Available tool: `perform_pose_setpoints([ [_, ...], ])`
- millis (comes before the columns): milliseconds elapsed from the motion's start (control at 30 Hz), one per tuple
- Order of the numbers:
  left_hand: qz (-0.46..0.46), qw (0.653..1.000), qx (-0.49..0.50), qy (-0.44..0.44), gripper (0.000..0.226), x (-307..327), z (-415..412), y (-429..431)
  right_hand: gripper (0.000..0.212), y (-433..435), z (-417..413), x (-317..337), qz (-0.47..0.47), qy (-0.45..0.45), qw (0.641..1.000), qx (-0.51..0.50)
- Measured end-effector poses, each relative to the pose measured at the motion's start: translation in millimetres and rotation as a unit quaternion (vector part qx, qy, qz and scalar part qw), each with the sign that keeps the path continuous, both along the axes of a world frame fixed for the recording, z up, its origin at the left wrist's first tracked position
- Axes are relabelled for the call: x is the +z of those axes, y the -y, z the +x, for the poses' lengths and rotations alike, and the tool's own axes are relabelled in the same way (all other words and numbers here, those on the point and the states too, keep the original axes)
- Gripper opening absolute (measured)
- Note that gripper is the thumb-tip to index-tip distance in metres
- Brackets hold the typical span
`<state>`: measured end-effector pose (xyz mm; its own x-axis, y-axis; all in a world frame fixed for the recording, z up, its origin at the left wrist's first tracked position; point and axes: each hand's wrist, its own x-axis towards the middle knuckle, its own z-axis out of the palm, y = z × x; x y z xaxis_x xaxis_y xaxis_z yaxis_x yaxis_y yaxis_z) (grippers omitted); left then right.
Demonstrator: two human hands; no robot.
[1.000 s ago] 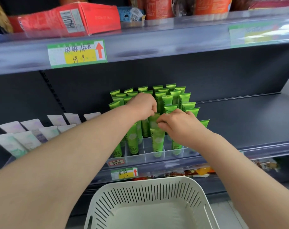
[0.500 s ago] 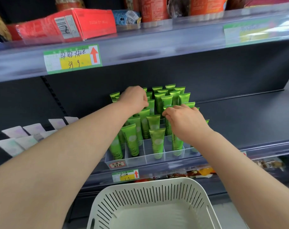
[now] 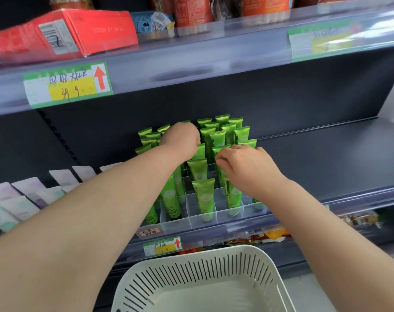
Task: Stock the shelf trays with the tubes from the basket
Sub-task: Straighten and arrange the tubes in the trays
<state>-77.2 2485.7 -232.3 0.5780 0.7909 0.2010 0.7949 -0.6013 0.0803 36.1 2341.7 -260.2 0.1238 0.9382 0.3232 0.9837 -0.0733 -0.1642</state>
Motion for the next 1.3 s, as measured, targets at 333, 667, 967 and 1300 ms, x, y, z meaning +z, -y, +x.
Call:
perform_pose_setpoints([
  [333, -0.082, 0.992, -0.028, 0.09, 0.015, 10, -25, 1, 0.027, 0, -3, 2, -0.003, -0.008, 1.0, 0.003],
  [667, -0.108, 0.99, -0.024, 0.09, 0.031, 17, -96, 1, 0.024, -15, -49, 11, 0.029, 0.023, 0.999, 0.037],
  [967, -0.124, 0.984, -0.03, 0.128, 0.039, 18, -110, 2, 0.029, -34, -91, 3, -0.013, 0.032, 0.996, 0.087],
  [1300, -0.153, 0.984, -0.045, 0.084, 0.036, -1, -89, 4, 0.031, -30, -82, -2, -0.01, 0.08, 0.994, 0.076],
])
